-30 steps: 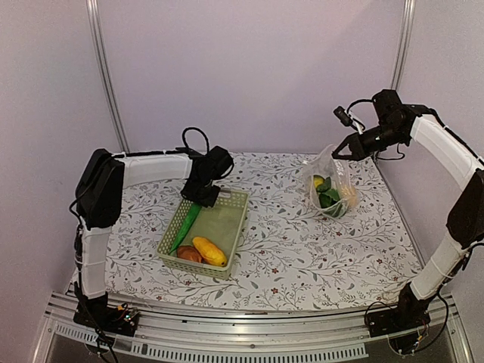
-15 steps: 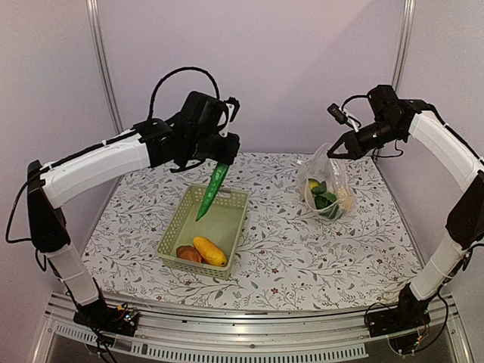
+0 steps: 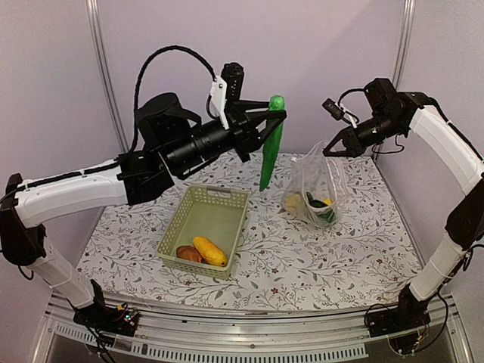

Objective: Place the food in the zip-top bag and seal the zipper
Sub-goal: Pick up the fake vegetable from the bin, then place the fake vegetable in the zipper food storage bag.

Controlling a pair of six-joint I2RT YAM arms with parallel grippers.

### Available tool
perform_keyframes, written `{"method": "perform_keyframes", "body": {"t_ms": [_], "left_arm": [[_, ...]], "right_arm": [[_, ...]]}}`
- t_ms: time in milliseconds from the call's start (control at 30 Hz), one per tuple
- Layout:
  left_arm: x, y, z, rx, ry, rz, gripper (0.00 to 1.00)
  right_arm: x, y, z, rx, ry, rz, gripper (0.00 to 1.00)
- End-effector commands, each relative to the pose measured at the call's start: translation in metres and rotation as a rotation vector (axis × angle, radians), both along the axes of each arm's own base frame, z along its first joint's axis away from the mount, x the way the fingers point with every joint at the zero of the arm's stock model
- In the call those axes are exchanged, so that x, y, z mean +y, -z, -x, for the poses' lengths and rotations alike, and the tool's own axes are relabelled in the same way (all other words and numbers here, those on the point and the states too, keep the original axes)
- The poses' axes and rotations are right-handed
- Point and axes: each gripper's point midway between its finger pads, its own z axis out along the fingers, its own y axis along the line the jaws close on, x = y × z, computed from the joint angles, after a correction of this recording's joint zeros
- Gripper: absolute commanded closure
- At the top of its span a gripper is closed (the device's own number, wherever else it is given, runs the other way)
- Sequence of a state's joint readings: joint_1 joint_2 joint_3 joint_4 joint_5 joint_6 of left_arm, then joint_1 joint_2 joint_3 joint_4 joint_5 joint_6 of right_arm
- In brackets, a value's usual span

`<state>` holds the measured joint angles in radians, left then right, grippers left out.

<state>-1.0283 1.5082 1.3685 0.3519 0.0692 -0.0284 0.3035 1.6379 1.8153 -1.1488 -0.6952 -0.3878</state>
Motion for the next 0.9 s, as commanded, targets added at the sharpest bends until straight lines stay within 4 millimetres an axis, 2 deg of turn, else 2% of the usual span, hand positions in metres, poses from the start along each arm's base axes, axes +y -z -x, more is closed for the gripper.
{"method": "perform_keyframes", "body": {"t_ms": [0,267,467,700,867], "left_arm": [[-0.026,-0.035,0.041,-0.217,0.159,0.129,1.00],[-0.070,-0.048,0.060,-0.305,0.269,0.175,1.00],[-0.098,-0.039,0.057,-0.326,0.294,0.168,1.00],[-0.123,-0.011,0.045,-0.359,0.277,0.104,1.00],[-0.132,0.021,0.035,-0.379,0.235,0.021,1.00]], "right_arm": [[0.012,-0.009,0.013,0.001,-0.064,-0.031,1.00],[0.017,-0.005,0.019,0.006,-0.085,-0.021,1.00],[0.018,-0.006,0.023,0.011,-0.095,-0.031,1.00],[0.018,-0.008,0.024,0.010,-0.099,-0.036,1.00],[0.017,-0.008,0.025,0.007,-0.101,-0.033,1.00]]}}
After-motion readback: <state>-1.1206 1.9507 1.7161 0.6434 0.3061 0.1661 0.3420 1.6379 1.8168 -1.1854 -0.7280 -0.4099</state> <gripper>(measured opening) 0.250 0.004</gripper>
